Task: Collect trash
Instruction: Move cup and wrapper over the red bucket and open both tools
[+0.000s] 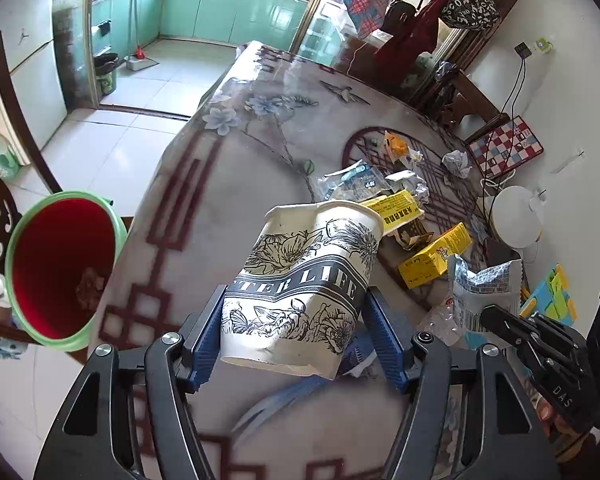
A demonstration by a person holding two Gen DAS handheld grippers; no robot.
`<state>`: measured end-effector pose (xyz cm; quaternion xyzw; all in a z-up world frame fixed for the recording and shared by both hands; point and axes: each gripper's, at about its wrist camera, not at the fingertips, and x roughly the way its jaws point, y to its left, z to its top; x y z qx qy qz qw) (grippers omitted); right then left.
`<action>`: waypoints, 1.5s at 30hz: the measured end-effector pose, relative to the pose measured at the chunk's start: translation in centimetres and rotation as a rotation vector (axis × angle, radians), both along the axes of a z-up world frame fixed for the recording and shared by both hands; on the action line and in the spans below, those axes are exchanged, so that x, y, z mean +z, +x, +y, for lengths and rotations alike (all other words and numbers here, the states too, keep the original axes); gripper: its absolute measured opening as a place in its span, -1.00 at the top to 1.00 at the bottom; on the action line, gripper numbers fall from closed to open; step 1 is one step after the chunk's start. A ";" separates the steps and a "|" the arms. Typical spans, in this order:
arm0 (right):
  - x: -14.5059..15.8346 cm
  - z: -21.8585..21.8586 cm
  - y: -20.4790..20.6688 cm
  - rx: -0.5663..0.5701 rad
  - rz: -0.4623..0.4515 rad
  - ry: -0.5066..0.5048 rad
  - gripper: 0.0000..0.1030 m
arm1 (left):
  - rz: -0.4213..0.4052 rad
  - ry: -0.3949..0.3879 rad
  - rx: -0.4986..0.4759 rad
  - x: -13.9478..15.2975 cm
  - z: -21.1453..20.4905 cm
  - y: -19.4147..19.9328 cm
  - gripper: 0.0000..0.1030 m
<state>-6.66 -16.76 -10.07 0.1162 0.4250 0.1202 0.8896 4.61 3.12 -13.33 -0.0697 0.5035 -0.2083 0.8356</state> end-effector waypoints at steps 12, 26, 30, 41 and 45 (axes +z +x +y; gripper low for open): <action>0.5 3.8 1.5 0.025 -0.003 -0.002 0.96 | -0.015 -0.016 0.044 1.1 4.3 1.5 -0.27; 1.0 10.8 4.8 0.008 -0.007 0.003 0.95 | -0.017 0.012 0.080 0.2 11.4 3.9 -0.27; 1.1 13.3 6.0 0.019 -0.009 -0.003 0.95 | -0.023 0.017 0.090 0.1 13.9 4.7 -0.27; 0.7 21.8 10.6 0.160 -0.009 -0.012 0.95 | -0.007 0.071 0.175 -1.8 21.3 7.1 -0.27; -0.2 24.9 13.1 0.242 0.004 0.020 0.95 | 0.024 0.095 0.205 -3.1 23.6 8.1 -0.27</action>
